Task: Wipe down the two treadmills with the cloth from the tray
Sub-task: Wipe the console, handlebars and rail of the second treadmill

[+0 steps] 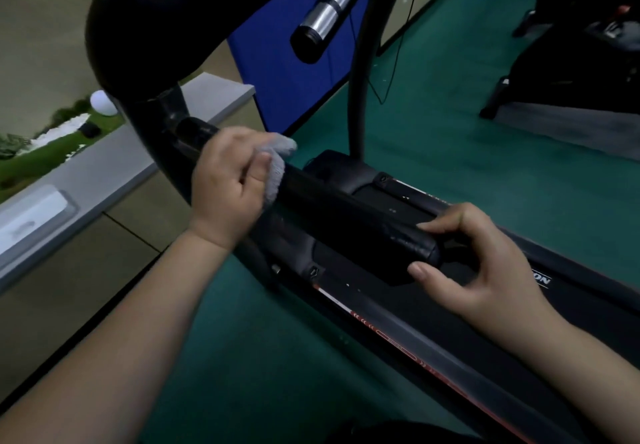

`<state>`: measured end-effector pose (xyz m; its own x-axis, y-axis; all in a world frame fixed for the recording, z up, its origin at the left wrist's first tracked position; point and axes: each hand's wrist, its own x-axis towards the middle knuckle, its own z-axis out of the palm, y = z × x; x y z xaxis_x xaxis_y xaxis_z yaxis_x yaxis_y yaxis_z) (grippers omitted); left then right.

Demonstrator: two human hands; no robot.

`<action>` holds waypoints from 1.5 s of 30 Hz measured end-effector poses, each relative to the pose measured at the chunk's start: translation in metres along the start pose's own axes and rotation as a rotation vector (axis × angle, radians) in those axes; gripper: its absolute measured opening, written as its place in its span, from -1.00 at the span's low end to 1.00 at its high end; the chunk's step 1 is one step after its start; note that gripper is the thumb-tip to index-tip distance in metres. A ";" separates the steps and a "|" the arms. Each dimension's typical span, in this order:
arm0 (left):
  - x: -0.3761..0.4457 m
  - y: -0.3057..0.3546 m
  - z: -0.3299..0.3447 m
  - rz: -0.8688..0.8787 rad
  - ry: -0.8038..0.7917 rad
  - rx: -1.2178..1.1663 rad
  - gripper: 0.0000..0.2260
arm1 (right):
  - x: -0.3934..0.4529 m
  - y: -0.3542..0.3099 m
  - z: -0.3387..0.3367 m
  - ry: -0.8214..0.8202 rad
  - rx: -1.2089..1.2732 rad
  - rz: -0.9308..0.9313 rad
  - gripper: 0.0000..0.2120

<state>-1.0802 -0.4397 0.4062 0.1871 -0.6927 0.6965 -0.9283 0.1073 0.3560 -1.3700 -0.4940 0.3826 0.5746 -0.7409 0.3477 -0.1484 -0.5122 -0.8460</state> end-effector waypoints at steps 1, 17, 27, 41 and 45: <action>-0.004 0.007 0.004 -0.013 0.014 -0.018 -0.75 | 0.000 0.000 0.000 -0.002 0.004 -0.001 -0.64; -0.017 0.016 -0.003 -0.165 0.008 0.114 -0.76 | 0.008 0.004 -0.012 -0.116 0.004 -0.060 -0.60; -0.020 0.031 0.011 0.138 -0.076 -0.091 -0.70 | 0.044 -0.036 -0.005 -0.077 -0.307 -0.047 -0.84; -0.001 -0.023 -0.003 0.237 -0.182 -0.088 -0.71 | 0.056 -0.065 0.049 0.012 -0.621 0.004 -0.76; 0.032 -0.102 -0.025 0.088 -0.084 0.012 -0.68 | 0.057 -0.062 0.047 0.020 -0.644 0.011 -0.72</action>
<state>-0.9719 -0.4548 0.4074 0.0770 -0.7385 0.6698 -0.9437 0.1627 0.2879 -1.2901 -0.4837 0.4356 0.5566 -0.7520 0.3533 -0.6107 -0.6586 -0.4396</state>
